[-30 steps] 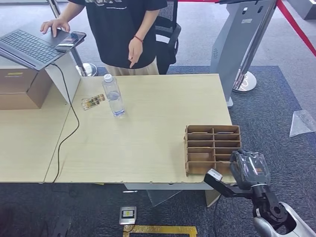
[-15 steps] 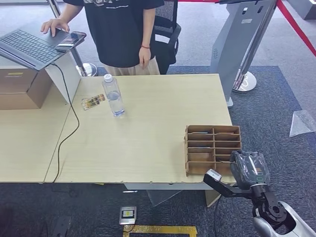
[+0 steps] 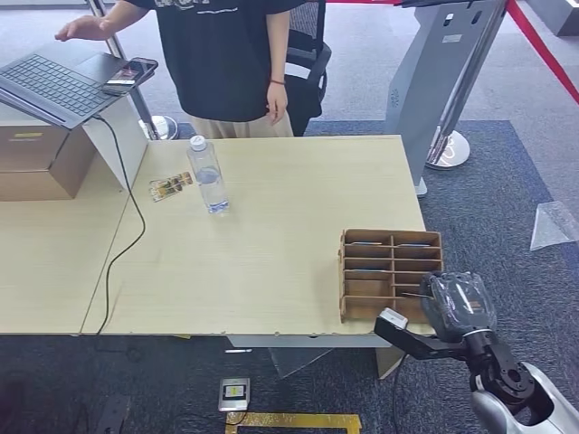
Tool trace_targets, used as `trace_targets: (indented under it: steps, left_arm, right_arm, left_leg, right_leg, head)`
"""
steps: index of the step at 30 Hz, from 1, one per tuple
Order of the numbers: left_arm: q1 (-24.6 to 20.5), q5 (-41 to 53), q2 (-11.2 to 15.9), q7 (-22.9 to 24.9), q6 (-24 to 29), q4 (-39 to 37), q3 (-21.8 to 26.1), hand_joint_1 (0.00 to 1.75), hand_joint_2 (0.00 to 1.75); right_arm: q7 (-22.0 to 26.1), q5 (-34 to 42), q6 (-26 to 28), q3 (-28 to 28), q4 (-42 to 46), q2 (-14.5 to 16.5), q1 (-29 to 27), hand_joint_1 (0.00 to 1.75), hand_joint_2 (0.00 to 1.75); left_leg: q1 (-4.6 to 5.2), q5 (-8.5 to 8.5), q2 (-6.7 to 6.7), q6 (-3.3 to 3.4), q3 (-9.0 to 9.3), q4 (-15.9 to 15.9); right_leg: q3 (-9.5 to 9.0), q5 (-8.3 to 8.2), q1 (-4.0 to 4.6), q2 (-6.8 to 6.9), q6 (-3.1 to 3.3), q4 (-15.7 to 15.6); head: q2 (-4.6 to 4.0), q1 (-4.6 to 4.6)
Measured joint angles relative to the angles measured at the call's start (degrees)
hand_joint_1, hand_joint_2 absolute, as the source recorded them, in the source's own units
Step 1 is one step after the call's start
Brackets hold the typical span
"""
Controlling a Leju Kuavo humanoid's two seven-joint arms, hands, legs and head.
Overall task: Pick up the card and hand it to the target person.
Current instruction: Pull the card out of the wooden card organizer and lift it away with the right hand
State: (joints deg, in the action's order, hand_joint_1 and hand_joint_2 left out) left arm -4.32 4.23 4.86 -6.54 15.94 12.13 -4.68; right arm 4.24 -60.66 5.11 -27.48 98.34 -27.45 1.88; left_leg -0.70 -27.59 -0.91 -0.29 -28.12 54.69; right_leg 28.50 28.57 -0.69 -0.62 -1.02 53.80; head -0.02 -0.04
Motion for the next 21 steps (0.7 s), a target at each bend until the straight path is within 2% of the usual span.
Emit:
trace_targets:
  steps: [8, 12, 17, 21]
  left_arm:
    - [0.00, 0.27, 0.27, -0.08, -0.38, 0.00, -0.03, 0.00, 1.75]
    - [0.00, 0.18, 0.43, -0.08, -0.38, 0.00, -0.27, 0.00, 1.75]
    - [0.00, 0.01, 0.46, -0.07, -0.36, 0.00, -0.50, 0.00, 1.75]
    - [0.01, -0.15, 0.45, -0.07, -0.35, 0.00, -0.77, 0.00, 1.75]
  right_arm:
    - [4.47, 4.13, -11.17, 2.65, 6.65, -3.02, 1.99, 1.32, 1.75]
    - [5.61, 6.72, -16.00, 3.27, 9.73, -5.24, 5.29, 1.32, 1.75]
    - [5.89, 8.17, -18.40, 3.47, 12.42, -7.75, 9.34, 1.32, 1.75]
    - [5.09, 8.42, -18.43, 3.73, 14.16, -9.60, 12.13, 1.40, 1.75]
  left_leg:
    - [0.01, 0.00, 0.01, 0.01, 0.00, 0.01]
    - [0.01, 0.02, 0.01, 0.03, 0.01, 0.02]
    - [0.03, 0.04, 0.01, 0.05, 0.00, 0.03]
    - [0.04, 0.04, 0.01, 0.05, 0.00, 0.03]
  right_leg:
    - [0.00, -0.03, -0.01, -0.01, -0.03, 0.00]
    - [0.00, -0.05, -0.02, -0.02, -0.06, 0.00]
    - [0.00, -0.06, -0.04, -0.01, -0.07, 0.00]
    - [0.00, -0.06, -0.05, -0.01, -0.08, 0.00]
  head:
    - [0.00, 0.01]
    - [0.00, 0.01]
    - [0.00, 0.01]
    - [0.00, 0.02]
